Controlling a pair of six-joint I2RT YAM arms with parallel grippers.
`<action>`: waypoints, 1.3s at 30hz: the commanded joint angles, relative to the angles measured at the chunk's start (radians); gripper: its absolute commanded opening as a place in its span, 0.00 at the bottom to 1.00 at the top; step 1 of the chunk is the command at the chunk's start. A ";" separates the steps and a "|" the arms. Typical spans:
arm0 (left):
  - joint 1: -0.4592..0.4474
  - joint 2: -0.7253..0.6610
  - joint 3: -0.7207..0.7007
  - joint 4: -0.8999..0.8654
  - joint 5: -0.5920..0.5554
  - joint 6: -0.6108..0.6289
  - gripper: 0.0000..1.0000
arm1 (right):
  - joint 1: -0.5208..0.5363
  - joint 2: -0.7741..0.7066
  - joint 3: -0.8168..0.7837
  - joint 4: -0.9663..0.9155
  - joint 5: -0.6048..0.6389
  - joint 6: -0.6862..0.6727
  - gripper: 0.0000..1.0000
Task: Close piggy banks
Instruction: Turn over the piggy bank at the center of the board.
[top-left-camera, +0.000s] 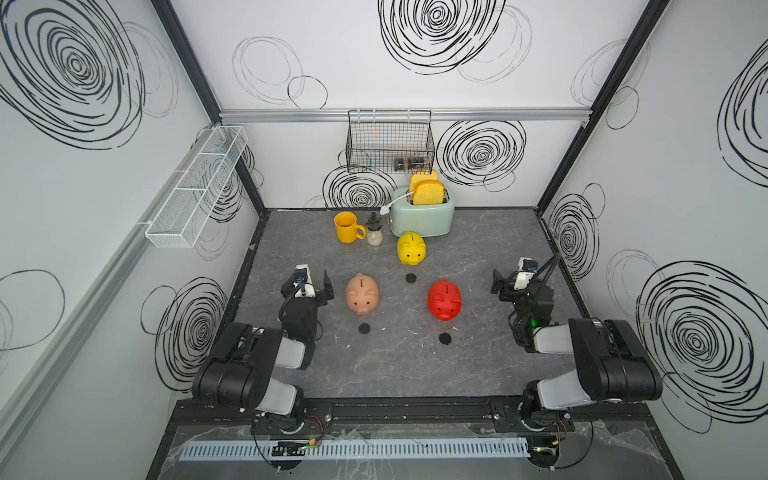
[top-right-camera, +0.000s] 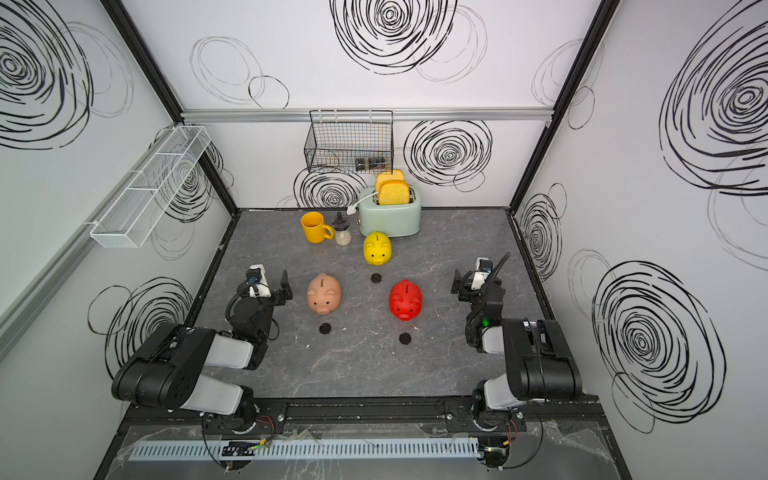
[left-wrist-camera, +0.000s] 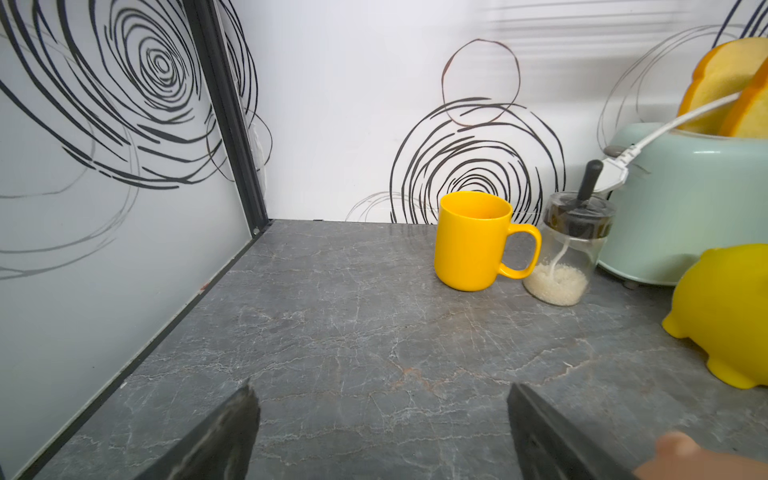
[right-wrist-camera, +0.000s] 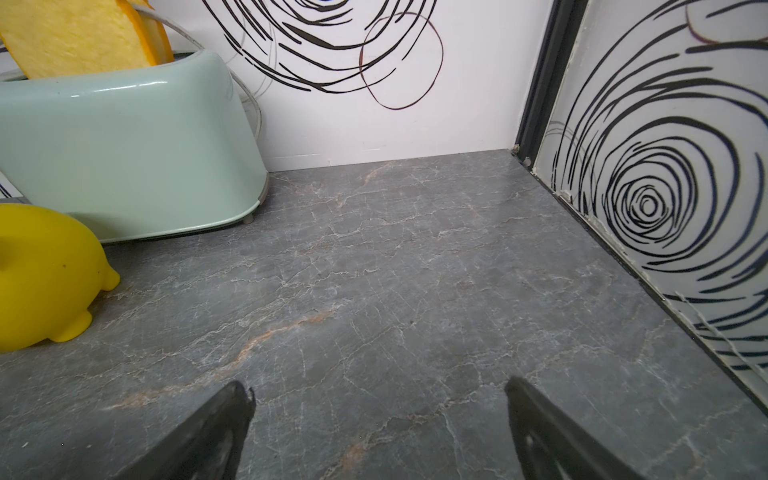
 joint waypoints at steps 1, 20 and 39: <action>-0.088 -0.090 -0.008 0.084 -0.194 0.093 0.96 | -0.004 -0.003 0.026 -0.004 -0.002 -0.011 0.98; -0.196 -0.778 0.149 -0.795 -0.163 -0.445 0.96 | -0.176 -0.600 0.101 -0.461 -0.178 0.626 0.98; 0.010 -0.823 0.314 -1.388 0.570 -0.655 0.96 | 0.218 -0.522 0.361 -0.798 -0.424 0.638 0.89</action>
